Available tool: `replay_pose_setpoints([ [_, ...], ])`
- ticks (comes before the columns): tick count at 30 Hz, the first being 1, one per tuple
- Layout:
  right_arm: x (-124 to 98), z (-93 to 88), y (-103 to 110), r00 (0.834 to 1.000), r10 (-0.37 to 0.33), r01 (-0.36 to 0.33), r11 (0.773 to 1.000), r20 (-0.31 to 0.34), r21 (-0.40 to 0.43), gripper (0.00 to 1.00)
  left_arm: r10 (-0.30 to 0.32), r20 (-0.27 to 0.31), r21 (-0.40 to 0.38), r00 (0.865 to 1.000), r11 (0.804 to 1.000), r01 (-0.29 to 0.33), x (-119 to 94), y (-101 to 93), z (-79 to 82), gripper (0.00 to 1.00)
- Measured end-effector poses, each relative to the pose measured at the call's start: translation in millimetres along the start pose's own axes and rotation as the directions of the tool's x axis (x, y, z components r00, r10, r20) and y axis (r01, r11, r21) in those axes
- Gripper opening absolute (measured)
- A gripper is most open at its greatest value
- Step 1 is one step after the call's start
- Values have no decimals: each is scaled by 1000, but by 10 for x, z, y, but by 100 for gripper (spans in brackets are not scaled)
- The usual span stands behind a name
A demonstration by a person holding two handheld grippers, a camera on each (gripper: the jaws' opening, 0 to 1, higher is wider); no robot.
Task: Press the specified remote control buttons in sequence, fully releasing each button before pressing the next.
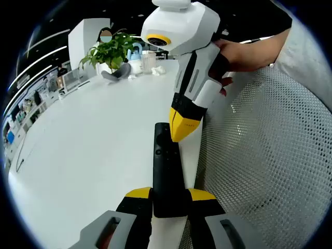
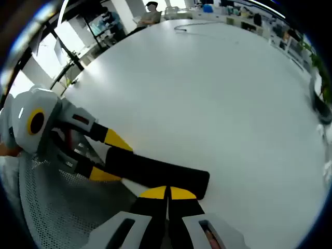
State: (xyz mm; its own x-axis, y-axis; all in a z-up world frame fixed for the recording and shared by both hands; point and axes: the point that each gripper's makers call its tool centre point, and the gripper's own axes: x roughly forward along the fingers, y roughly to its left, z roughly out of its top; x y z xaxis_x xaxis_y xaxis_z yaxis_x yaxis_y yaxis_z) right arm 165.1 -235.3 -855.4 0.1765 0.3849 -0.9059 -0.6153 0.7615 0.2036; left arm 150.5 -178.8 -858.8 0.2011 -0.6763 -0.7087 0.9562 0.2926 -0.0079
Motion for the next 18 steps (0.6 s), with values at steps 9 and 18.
replay_pose_setpoints([
  [9, -22, 17, -27, 995, 99, -102, 975, 25, 199, 0, -1, -2, 5, 1000, 1000, 1, -4, 2, -2, 25],
  [18, -54, 70, -9, 996, 79, -86, 978, 45, 188, 0, -14, -8, 17, 1000, 1000, 14, 0, -25, -6, 25],
])
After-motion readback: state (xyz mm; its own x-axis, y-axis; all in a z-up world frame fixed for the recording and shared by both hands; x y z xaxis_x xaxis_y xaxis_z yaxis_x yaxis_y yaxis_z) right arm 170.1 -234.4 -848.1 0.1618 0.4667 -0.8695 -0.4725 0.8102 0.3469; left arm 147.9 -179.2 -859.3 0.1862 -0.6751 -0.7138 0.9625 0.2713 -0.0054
